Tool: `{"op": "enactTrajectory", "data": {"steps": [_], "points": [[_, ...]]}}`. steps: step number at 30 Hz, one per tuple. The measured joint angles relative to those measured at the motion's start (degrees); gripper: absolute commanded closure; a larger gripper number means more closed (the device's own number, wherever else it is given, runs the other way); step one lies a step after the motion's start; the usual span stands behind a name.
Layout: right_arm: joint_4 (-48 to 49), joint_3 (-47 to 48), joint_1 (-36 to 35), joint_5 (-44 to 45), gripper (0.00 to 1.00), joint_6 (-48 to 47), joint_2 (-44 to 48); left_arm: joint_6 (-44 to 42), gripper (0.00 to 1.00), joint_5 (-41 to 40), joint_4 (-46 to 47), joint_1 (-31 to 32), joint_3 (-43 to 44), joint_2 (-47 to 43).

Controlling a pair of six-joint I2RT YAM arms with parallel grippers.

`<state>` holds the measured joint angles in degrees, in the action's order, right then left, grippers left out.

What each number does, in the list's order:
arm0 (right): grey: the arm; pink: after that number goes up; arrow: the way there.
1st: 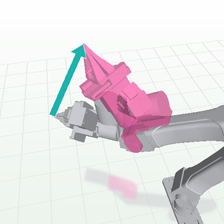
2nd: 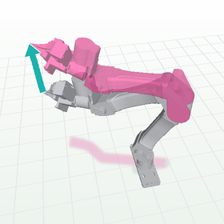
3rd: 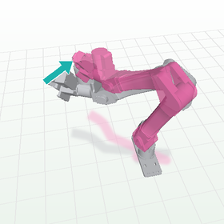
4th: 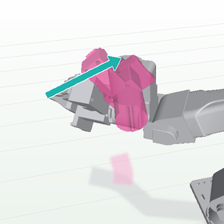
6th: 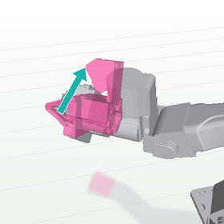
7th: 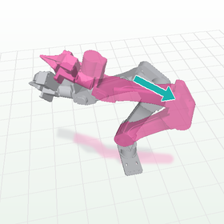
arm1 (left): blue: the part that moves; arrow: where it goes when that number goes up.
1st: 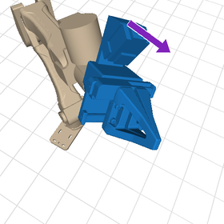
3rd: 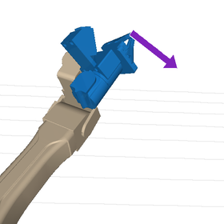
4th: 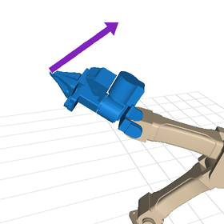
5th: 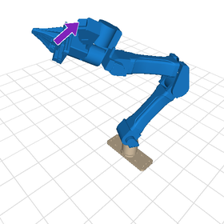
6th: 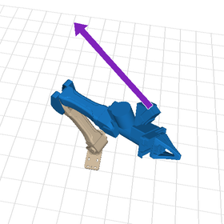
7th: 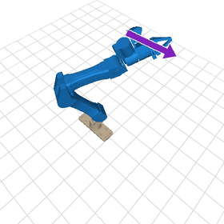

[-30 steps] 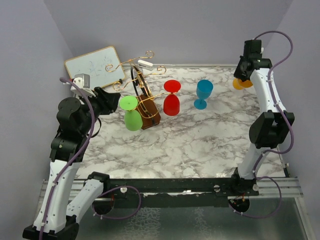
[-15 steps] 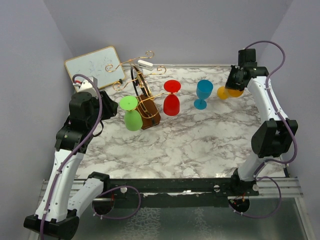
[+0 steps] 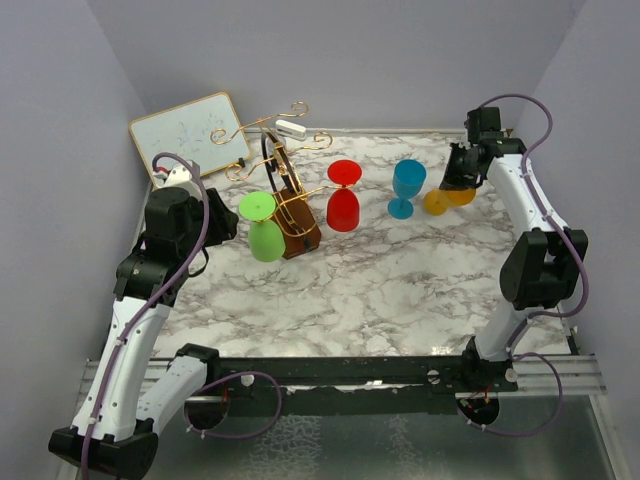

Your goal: Take the wine glass off the wine glass rack

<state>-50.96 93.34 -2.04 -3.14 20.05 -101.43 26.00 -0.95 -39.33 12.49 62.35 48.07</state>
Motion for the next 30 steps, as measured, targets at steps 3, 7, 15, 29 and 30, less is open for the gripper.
{"op": "enactTrajectory", "data": {"steps": [3,7,15,29,30], "points": [[-0.1,2.0,-0.2,-0.9,0.85,-0.4,-1.6,0.0,0.44,0.0,-0.3,0.0,-0.6,0.0],[-0.2,3.9,-0.7,-2.3,0.72,-0.6,-2.5,0.0,0.43,0.0,-0.3,0.0,-1.1,-0.3],[-0.5,11.2,-1.7,-4.0,0.68,-0.9,-2.4,0.0,0.43,0.0,-0.3,0.0,-2.7,-0.8],[3.5,-0.3,-2.6,-13.8,0.59,-1.4,20.0,2.5,0.41,1.6,-1.1,0.0,-3.5,-7.0],[4.7,-3.6,-2.7,-16.0,0.59,-1.6,23.9,3.1,0.40,2.0,-1.1,0.0,-4.0,-8.3]]}}
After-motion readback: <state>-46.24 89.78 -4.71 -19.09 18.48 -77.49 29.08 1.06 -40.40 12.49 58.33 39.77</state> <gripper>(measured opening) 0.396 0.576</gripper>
